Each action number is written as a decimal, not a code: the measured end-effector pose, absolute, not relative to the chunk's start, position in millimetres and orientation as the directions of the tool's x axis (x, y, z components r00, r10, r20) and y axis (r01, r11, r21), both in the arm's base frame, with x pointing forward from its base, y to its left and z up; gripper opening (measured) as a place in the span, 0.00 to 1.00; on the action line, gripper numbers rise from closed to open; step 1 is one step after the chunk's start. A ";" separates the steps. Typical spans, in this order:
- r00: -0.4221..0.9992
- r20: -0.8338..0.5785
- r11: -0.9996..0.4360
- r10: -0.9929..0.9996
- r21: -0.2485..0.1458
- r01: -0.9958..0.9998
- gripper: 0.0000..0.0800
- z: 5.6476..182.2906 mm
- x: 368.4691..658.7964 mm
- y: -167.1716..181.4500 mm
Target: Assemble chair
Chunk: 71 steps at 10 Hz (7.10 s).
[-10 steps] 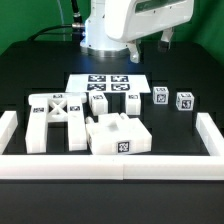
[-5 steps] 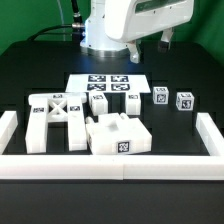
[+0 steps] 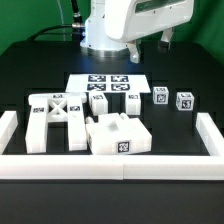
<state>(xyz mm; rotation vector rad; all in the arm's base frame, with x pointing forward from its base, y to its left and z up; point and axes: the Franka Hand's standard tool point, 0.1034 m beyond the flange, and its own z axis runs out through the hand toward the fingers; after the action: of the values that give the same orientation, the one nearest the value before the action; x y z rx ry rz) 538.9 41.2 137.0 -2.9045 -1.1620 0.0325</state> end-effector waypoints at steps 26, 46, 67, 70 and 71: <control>0.891 -0.016 -0.892 0.453 -0.006 0.453 0.81 36.7 602.2 8.9; 0.923 0.003 -0.923 0.386 -0.003 0.386 0.04 7.6 590.3 24.4; 0.997 0.016 -0.996 -0.082 -0.034 -0.081 0.04 8.7 648.8 112.5; 0.996 0.016 -0.996 -0.085 -0.027 -0.085 0.05 7.9 649.0 105.6; 0.996 0.016 -0.996 -0.090 -0.021 -0.090 0.33 7.8 649.6 100.1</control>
Offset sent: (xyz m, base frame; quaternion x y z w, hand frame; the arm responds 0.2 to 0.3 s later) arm 0.0037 -0.0123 -0.0140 -0.0217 -0.0219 0.1102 0.9934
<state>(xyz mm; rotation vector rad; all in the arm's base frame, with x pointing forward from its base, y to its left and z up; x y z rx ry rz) 649.6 100.1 7.8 -3.1179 0.1408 -0.0271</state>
